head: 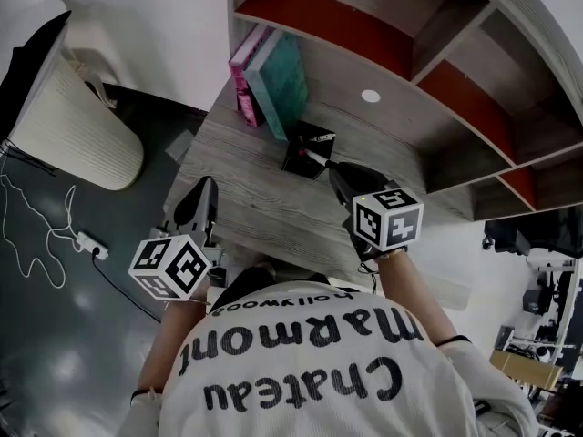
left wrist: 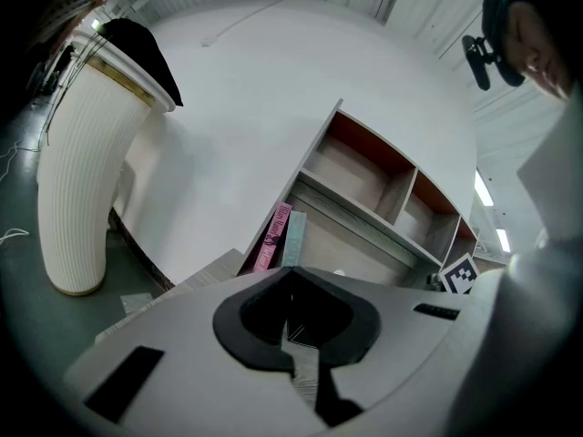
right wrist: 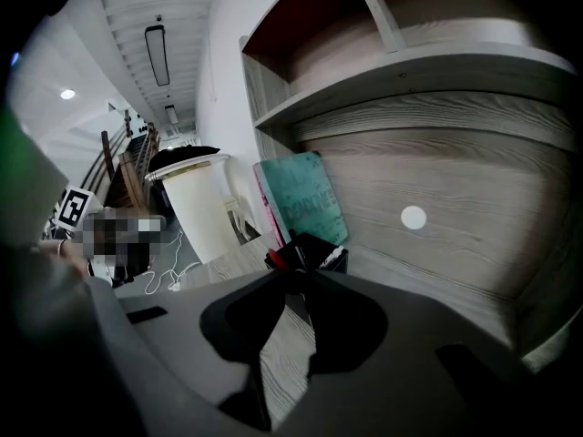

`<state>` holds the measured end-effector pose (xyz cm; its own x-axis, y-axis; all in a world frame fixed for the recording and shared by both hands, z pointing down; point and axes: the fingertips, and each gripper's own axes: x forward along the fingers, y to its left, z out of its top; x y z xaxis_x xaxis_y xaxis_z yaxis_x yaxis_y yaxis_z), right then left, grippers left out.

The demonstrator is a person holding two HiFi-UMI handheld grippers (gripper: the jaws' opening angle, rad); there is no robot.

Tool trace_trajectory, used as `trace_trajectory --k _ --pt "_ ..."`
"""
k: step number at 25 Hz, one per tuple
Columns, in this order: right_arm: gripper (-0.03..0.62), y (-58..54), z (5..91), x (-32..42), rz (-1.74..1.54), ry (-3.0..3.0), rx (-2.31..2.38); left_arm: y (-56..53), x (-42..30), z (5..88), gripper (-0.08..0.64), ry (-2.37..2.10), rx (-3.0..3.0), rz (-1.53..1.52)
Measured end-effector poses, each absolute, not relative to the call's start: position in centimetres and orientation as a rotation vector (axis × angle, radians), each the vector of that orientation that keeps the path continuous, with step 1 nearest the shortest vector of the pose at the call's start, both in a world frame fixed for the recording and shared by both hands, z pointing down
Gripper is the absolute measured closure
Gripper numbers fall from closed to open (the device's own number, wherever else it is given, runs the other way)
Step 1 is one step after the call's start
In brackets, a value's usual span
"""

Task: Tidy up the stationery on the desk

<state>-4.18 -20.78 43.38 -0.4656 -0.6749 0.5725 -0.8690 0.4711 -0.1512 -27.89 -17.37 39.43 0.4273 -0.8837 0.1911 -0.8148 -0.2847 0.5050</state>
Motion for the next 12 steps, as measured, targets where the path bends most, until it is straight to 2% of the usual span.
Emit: trace_trajectory --k 12 --pt "0.511 -21.64 43.99 -4.93 0.597 -2.275 1.279 -17.19 -28.68 39.61 0.545 -1.448 2.134 -0.171"
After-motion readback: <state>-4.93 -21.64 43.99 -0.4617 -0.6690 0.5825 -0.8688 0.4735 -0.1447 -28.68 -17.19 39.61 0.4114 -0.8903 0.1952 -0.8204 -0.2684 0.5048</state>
